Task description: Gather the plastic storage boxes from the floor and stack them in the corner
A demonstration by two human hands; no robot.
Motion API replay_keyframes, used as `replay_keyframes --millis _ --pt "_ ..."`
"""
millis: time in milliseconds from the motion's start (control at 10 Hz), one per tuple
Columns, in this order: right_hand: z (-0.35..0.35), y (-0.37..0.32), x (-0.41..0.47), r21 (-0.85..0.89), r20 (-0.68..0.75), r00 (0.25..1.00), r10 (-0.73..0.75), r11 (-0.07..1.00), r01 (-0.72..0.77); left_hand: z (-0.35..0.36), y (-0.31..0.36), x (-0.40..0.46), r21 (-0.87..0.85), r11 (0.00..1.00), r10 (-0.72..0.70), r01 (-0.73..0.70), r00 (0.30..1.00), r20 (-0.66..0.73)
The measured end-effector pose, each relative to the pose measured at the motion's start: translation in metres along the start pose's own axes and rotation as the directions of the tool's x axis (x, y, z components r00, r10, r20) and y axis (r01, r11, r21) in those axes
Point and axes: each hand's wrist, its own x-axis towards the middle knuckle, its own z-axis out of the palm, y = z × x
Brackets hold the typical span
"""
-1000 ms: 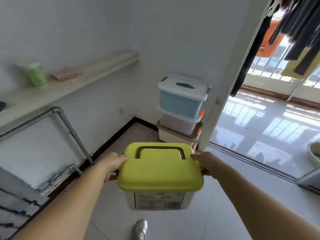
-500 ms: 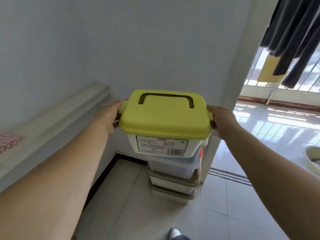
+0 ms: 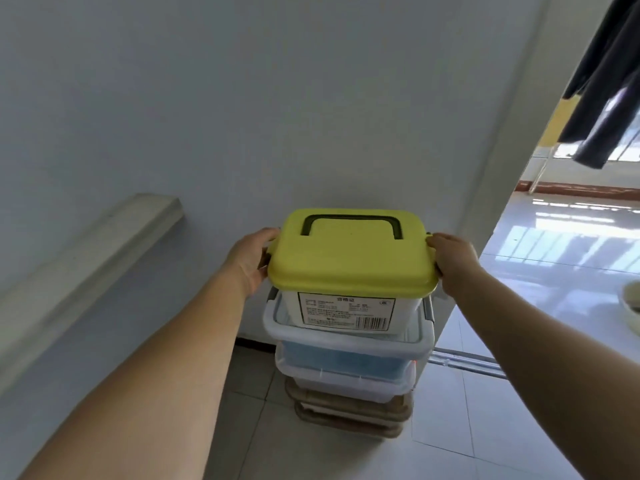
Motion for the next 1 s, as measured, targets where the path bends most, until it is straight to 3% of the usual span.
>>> replay_keyframes --millis 400,600,800,1000 --pt "0.018 0.011 0.0 -0.077 -0.17 0.986 -0.002 0.997 -0.011 -0.009 0.005 0.05 0.139 0.989 0.022 -0.044 0.988 0.152" --pt "0.012 0.015 -0.007 -0.103 -0.187 0.982 -0.012 0.995 -0.008 -0.014 0.014 0.054 0.386 0.922 -0.073 0.001 0.982 0.172" --pt "0.006 0.004 -0.011 -0.328 -0.164 0.981 -0.101 0.944 0.043 -0.013 0.024 0.053 0.539 0.838 0.001 -0.083 0.988 0.151" --pt "0.018 -0.033 -0.012 -0.572 -0.068 0.95 -0.303 0.793 0.212 0.004 0.058 0.039 0.677 0.701 0.163 -0.226 0.974 0.156"
